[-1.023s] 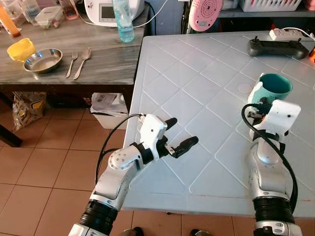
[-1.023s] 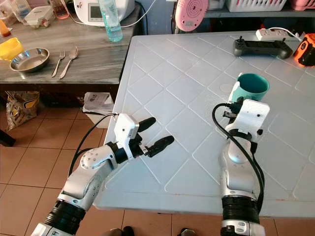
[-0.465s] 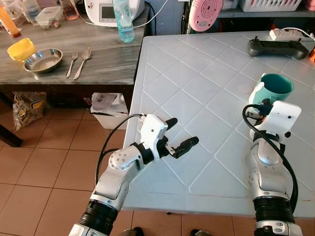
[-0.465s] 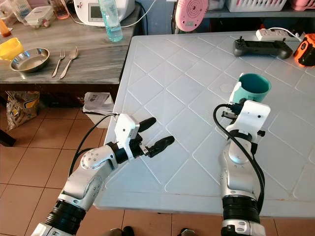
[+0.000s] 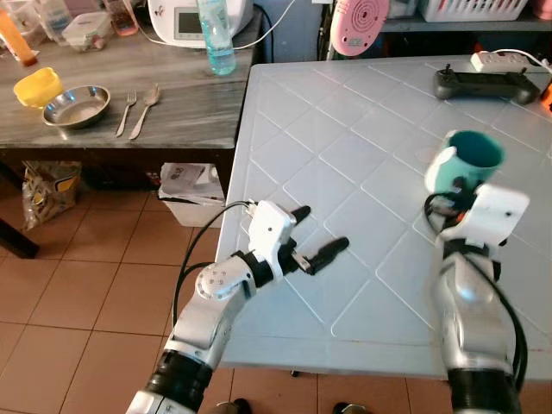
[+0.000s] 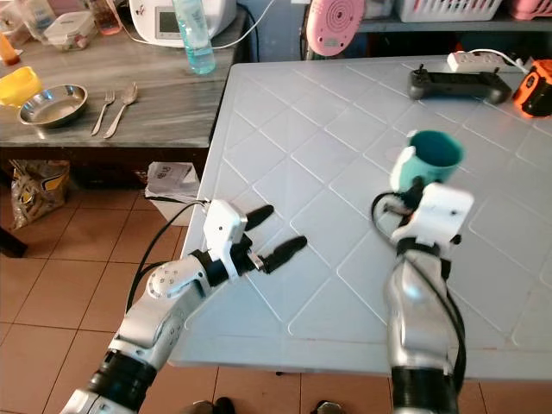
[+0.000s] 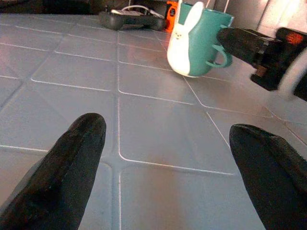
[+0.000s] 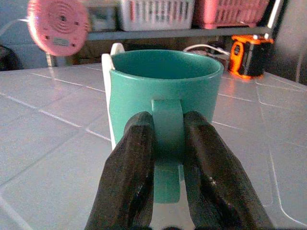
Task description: Setting the table
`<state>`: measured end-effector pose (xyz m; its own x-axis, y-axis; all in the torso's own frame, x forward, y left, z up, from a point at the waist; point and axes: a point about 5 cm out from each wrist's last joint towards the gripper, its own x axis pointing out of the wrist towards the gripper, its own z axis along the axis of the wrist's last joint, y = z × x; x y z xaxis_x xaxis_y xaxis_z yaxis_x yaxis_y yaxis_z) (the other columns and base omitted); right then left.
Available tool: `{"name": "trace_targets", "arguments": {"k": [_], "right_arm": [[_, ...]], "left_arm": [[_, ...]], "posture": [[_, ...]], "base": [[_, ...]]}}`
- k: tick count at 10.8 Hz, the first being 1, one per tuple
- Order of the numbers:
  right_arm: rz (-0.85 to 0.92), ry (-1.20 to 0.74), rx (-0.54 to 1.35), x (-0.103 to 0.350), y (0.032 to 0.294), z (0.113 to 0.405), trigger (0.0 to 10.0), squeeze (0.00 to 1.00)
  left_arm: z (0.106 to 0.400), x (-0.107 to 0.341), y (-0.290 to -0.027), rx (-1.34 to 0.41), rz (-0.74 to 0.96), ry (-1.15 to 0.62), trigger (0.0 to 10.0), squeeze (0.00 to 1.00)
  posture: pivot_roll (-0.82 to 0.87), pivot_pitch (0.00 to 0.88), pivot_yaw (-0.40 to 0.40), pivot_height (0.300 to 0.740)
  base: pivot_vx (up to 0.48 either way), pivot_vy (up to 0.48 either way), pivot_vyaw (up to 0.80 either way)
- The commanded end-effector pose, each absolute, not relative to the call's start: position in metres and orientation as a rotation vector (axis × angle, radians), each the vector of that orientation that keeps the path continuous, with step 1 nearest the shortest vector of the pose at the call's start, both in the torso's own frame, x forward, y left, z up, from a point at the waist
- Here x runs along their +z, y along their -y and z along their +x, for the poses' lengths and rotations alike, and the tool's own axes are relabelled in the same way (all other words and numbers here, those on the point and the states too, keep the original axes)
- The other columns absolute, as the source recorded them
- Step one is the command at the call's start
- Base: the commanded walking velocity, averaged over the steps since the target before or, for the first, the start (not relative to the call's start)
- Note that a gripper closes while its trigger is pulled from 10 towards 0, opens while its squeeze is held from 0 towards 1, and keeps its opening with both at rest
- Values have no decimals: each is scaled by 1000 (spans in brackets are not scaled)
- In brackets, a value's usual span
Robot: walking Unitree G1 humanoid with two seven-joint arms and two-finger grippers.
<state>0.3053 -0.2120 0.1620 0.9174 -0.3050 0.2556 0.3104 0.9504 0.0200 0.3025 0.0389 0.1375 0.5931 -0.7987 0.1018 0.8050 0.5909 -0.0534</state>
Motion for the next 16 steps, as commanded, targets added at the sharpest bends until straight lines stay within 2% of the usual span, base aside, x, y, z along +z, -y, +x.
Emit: {"name": "trace_targets", "arguments": {"k": [1, 5, 6, 7, 8, 11, 13, 16], "right_arm": [[-53, 292, -263, 171, 203, 296, 0, 0], [-135, 242, -173, 168, 204, 259, 0, 0], [-126, 229, -172, 166, 204, 251, 1451, 0], [-124, 193, -162, 158, 199, 238, 9412, 0], [-142, 175, -151, 155, 195, 234, 10000, 0], [-110, 164, -122, 156, 182, 223, 10000, 0], [-100, 173, -135, 159, 182, 223, 10000, 0], [-120, 174, -144, 161, 186, 225, 10000, 0]], "left_arm": [[308, 141, -43, -904, -90, 89, 10000, 0], [316, 140, -60, -873, -58, 100, 10000, 0], [318, 139, -63, -858, -52, 102, 10000, 0], [328, 141, -75, -729, -20, 126, 10000, 0], [332, 141, -81, -659, 15, 137, 10000, 0], [343, 143, -113, -408, 95, 168, 10000, 0], [343, 138, -118, -336, 86, 152, 10000, 0], [344, 136, -118, -322, 58, 137, 10000, 0]], "posture": [[-3, 126, 31, 740], [-25, 110, 16, 740], [-32, 97, 8, 740], [-36, 84, 6, 740], [-36, 80, 4, 740], [-24, 87, 12, 740], [-20, 88, 15, 740], [-17, 86, 12, 740]], "base": [[0, 0, 0], [0, 0, 0], [0, 0, 0], [0, 0, 0], [0, 0, 0], [0, 0, 0], [0, 0, 0], [0, 0, 0]]}}
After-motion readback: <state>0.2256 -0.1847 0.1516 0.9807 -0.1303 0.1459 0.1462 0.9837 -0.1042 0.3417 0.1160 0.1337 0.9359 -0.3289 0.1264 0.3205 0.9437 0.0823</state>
